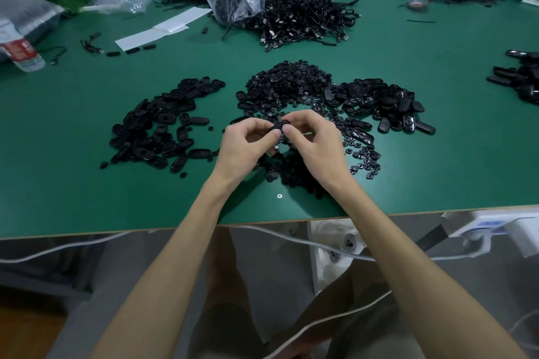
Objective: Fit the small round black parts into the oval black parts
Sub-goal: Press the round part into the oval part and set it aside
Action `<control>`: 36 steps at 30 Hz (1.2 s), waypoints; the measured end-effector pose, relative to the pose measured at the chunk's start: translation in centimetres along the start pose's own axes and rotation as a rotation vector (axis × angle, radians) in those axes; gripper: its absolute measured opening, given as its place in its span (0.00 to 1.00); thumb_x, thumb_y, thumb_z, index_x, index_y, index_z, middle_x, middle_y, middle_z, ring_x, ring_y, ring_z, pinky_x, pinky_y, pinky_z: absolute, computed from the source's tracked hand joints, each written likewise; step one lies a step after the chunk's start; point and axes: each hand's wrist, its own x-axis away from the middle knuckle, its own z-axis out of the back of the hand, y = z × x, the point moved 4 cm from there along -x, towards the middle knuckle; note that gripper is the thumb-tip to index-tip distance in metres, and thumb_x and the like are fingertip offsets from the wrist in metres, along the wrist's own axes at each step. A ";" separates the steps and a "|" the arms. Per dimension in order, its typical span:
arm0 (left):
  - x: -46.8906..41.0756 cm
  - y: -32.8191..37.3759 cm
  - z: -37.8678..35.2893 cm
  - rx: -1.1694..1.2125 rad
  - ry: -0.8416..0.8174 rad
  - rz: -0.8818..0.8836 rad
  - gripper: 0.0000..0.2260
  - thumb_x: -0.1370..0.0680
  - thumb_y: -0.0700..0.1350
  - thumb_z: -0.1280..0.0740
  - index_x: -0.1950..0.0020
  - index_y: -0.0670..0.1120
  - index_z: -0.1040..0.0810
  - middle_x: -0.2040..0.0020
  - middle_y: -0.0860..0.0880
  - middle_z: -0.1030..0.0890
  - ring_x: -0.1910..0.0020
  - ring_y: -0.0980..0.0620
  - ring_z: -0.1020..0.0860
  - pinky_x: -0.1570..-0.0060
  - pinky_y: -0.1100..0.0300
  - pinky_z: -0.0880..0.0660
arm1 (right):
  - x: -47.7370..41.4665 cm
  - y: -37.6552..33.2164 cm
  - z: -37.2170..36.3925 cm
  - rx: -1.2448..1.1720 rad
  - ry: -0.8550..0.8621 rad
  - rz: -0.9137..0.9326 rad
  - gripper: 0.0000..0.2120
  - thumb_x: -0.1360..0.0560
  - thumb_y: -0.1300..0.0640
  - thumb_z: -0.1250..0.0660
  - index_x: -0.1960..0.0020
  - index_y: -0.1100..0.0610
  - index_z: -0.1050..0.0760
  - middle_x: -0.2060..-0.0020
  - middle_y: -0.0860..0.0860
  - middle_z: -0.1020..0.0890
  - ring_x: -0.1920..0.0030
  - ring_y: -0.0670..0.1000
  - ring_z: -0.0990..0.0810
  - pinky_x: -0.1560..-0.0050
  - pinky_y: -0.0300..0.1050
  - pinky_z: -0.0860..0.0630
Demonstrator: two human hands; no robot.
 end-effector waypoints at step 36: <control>0.6 0.8 0.1 -0.067 -0.011 0.020 0.07 0.23 0.35 0.28 0.54 0.47 0.18 0.61 0.45 0.15 0.63 0.48 0.18 0.52 0.40 0.19 | 0.4 -0.1 -0.1 0.019 -0.034 0.027 0.03 0.22 0.63 0.27 0.49 0.61 0.18 0.61 0.44 0.17 0.62 0.36 0.21 0.58 0.29 0.28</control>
